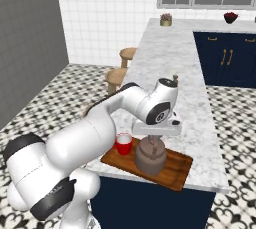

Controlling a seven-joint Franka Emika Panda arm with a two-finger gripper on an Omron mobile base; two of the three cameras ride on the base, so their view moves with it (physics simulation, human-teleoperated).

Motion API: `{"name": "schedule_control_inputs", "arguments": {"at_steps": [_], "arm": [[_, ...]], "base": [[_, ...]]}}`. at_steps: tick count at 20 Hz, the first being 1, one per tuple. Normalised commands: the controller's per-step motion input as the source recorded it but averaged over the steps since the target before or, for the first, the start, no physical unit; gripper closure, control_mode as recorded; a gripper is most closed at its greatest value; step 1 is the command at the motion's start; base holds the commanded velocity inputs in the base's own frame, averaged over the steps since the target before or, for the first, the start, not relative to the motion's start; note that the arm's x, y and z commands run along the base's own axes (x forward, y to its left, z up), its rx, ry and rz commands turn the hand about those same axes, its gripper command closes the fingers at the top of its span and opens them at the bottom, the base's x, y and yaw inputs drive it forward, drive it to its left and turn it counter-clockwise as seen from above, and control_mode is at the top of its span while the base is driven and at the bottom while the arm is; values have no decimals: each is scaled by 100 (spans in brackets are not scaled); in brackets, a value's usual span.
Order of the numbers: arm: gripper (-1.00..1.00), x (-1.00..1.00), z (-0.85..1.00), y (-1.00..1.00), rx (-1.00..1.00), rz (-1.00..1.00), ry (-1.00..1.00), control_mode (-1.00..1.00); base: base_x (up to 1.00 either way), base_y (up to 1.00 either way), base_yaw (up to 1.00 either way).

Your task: Pick the kettle from the counter and place it on the tray. Then pick the mug from the cabinet and place it on the tray. Then close the cabinet doors.

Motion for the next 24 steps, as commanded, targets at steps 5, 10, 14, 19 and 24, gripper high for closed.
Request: {"name": "schedule_control_inputs", "arguments": {"at_steps": [5,10,14,19,24], "arm": [[100,5,-20,1,0,0,-1,-100],[100,15,-15,2,0,0,0,-100],[-100,1,-14,0,0,0,0,-100],[-100,0,-5,0,0,0,0,-100],[-100,-2,10,10,0,0,0,-100]], "base": [[0,0,0],[0,0,0],[0,0,0],[0,0,0],[0,0,0]]}}
